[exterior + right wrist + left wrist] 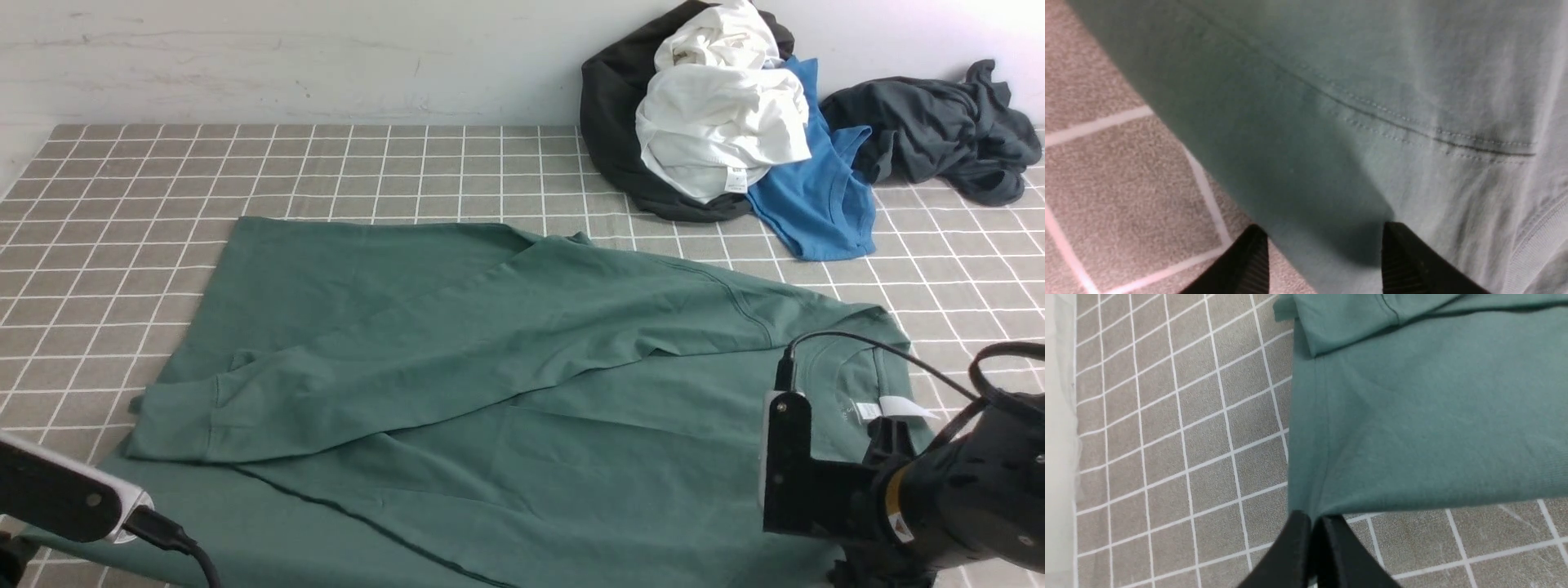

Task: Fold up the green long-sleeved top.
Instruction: Use both arms simultaneously to clamp the lower edge of the clothing fabric

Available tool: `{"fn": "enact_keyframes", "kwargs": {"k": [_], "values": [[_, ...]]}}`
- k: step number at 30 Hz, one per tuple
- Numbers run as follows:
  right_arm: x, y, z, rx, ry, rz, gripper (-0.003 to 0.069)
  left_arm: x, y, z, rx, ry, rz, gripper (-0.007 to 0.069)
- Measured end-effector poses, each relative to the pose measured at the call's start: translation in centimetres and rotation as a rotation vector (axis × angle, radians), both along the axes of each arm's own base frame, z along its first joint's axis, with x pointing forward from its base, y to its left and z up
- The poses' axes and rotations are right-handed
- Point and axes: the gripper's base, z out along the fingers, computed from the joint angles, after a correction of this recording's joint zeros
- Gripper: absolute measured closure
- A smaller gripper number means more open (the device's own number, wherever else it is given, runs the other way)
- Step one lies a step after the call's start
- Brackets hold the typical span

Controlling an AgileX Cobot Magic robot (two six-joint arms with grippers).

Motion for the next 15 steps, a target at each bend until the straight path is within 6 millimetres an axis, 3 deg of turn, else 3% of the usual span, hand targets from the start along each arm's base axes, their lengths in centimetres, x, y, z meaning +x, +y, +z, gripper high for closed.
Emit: {"fn": "enact_keyframes", "kwargs": {"k": [4,8,10,15], "values": [[0.1,0.1,-0.3,-0.003,0.007,-0.009,0.0384,0.0,-0.1,0.0,-0.009,-0.002,-0.001,0.0618],[0.3,0.3,-0.1,0.035,0.011,-0.094,0.0575,0.0,-0.1,0.0,-0.013,-0.003,-0.003,0.0618],[0.5,0.4,0.4,0.062,0.007,-0.175,0.0638,0.0,-0.1,0.0,-0.013,-0.003,-0.003,0.0618],[0.9,0.2,2.0,0.082,0.007,-0.333,0.0656,0.1,-0.2,0.9,-0.056,-0.009,0.035,0.0618]]}}
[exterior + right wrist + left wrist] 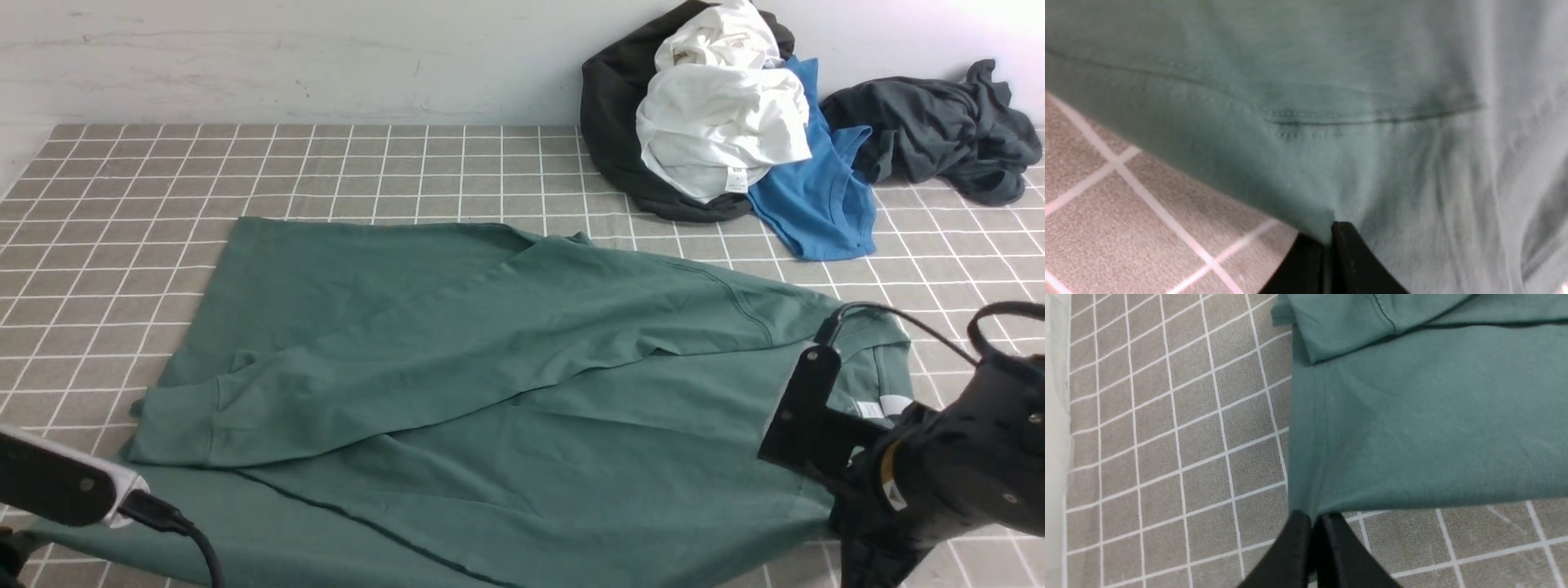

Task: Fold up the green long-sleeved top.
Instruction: Use both arms simultaneously to clamp the lower edge of the clothing fabric, then use both arms to drag the lower edge of the fabric forward and fold it over the upper edge

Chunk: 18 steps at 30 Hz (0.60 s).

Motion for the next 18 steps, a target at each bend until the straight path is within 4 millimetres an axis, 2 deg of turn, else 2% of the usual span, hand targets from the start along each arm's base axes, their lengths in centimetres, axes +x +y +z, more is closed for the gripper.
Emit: {"fn": "enact_keyframes", "kwargs": {"k": [4,6,8,9,12,14,18], "values": [[0.9,-0.1,2.6,-0.018,0.011,-0.115,0.0656,0.9,-0.6,2.2,-0.056,-0.005,0.043,0.0618],[1.7,-0.3,3.8,-0.005,0.008,-0.166,0.0656,2.0,-1.1,3.0,-0.058,-0.003,0.044,0.0618],[3.5,-0.6,5.5,0.053,-0.035,-0.229,0.0656,3.9,-1.9,3.7,-0.036,0.012,0.041,0.0618],[3.7,-0.6,5.6,0.057,-0.038,-0.235,0.0656,4.1,-1.9,3.7,-0.034,0.013,0.042,0.0618],[7.3,-1.6,7.9,0.160,-0.118,-0.340,0.0656,9.2,-2.9,4.5,-0.016,0.001,0.061,0.0618],[9.0,-1.9,8.8,0.194,-0.148,-0.375,0.0656,11.8,-3.1,4.6,-0.019,-0.012,0.072,0.0618],[13.2,-2.5,9.6,0.228,-0.203,-0.426,0.0656,18.5,-2.3,5.4,-0.034,-0.070,0.127,0.0618]]}}
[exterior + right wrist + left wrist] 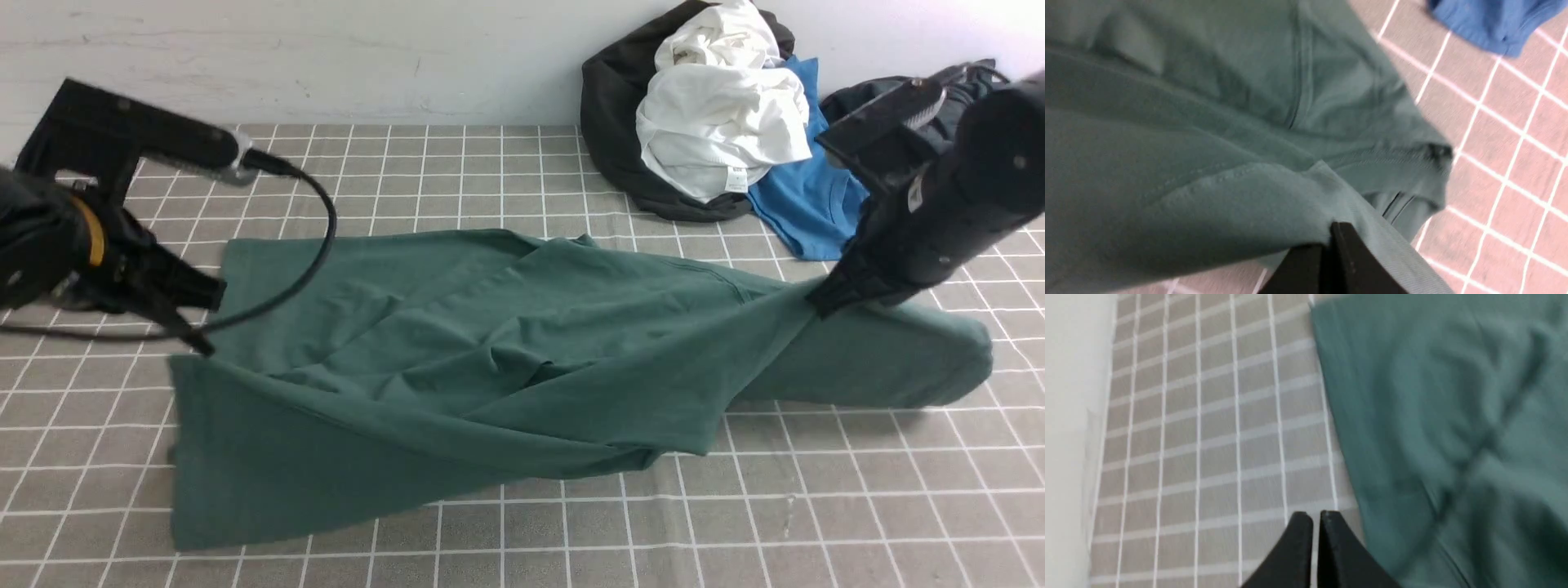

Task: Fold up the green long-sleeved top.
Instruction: Use both arms to drag the lower edge of the fabric forward and fold it over the upper edge

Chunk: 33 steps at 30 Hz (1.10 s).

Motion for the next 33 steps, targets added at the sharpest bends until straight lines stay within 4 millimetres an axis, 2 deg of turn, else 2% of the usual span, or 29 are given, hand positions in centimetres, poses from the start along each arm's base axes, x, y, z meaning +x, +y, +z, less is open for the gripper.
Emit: {"fn": "enact_keyframes", "kwargs": {"k": [3,6,8,12,15,17,20,21,23,26,28,30,31,32,33], "values": [[2.6,0.1,-0.1,0.003,-0.022,-0.012,0.0656,4.1,0.9,0.3,0.012,-0.022,0.030,0.0618],[5.0,0.6,-1.2,-0.003,-0.012,-0.017,0.0656,7.9,1.5,-0.5,0.046,0.021,0.044,0.0618],[5.6,0.7,-1.6,-0.011,0.014,-0.024,0.0656,8.5,1.5,-1.5,0.079,0.114,0.032,0.0616],[5.3,0.7,-2.2,-0.018,0.105,-0.041,0.0656,8.1,0.7,-4.3,0.034,0.347,-0.026,0.0611],[4.4,0.9,-2.7,0.004,0.199,-0.035,0.0656,6.7,-0.6,-6.9,-0.064,0.555,-0.172,0.0588],[4.1,1.2,-3.0,0.024,0.237,-0.008,0.0656,6.4,-1.4,-8.1,-0.117,0.607,-0.264,0.0536],[4.0,1.5,-3.1,0.051,0.251,0.028,0.0656,6.6,-1.9,-9.4,-0.139,0.635,-0.321,0.0400],[4.0,1.6,-3.1,0.055,0.252,0.029,0.0656,6.6,-1.9,-9.5,-0.140,0.639,-0.322,0.0400],[3.9,1.7,-3.1,0.068,0.256,0.045,0.0656,6.8,-2.0,-10.8,-0.143,0.674,-0.328,0.0263],[3.9,1.8,-3.1,0.081,0.259,0.050,0.0656,7.0,-2.0,-12.1,-0.145,0.707,-0.327,0.0204],[3.9,1.9,-3.1,0.084,0.260,0.053,0.0656,7.0,-2.1,-12.6,-0.156,0.720,-0.323,0.0228],[3.9,1.9,-3.1,0.084,0.260,0.054,0.0656,7.0,-2.2,-12.6,-0.170,0.720,-0.321,0.0314],[3.9,1.9,-3.1,0.085,0.261,0.055,0.0657,7.0,-2.2,-12.5,-0.176,0.719,-0.320,0.0410],[3.9,1.9,-3.1,0.085,0.262,0.055,0.0656,7.0,-2.3,-12.4,-0.180,0.717,-0.319,0.0456],[3.9,1.9,-3.1,0.084,0.262,0.056,0.0656,6.9,-2.3,-12.2,-0.185,0.713,-0.319,0.0544]]}}
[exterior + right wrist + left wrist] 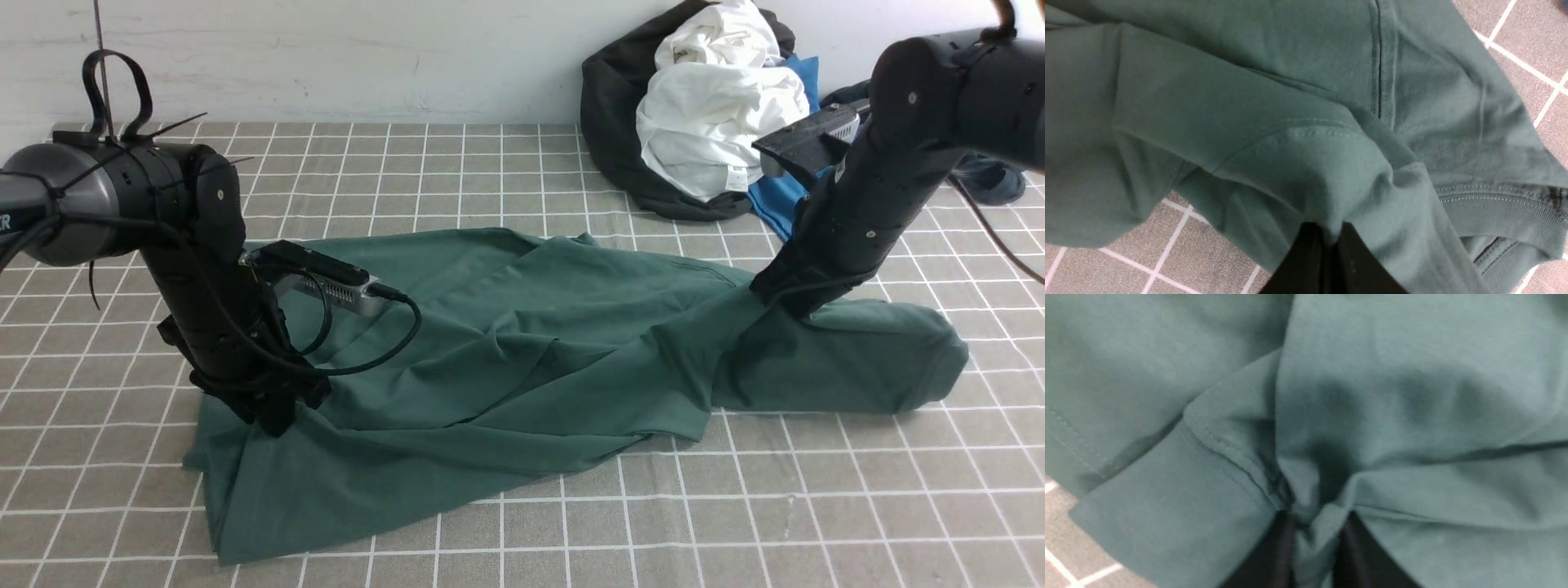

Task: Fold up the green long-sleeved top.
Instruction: Use both arms to drag the lower edge of the fabric forward and fold it over the upper edge

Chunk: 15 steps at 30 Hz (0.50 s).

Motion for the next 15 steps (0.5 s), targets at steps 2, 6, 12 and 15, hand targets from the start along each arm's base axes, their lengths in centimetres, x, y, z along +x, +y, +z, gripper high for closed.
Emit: {"fn": "enact_keyframes", "kwargs": {"k": [2,6,12,15], "values": [[-0.1,0.0,0.0,-0.002,0.009,0.000,0.0656,-0.2,0.0,0.6,-0.006,0.001,0.002,0.0596],[-0.3,-0.3,-0.1,-0.036,0.038,0.020,0.0656,-1.1,0.1,3.0,-0.007,-0.015,-0.005,0.0609],[-0.7,-0.7,-0.1,-0.088,0.078,0.037,0.0656,-3.8,1.2,10.1,0.042,-0.192,0.015,0.0609],[-0.9,-0.7,0.1,-0.088,0.081,0.037,0.0656,-5.1,1.8,13.0,0.083,-0.285,0.027,0.0609]]}}
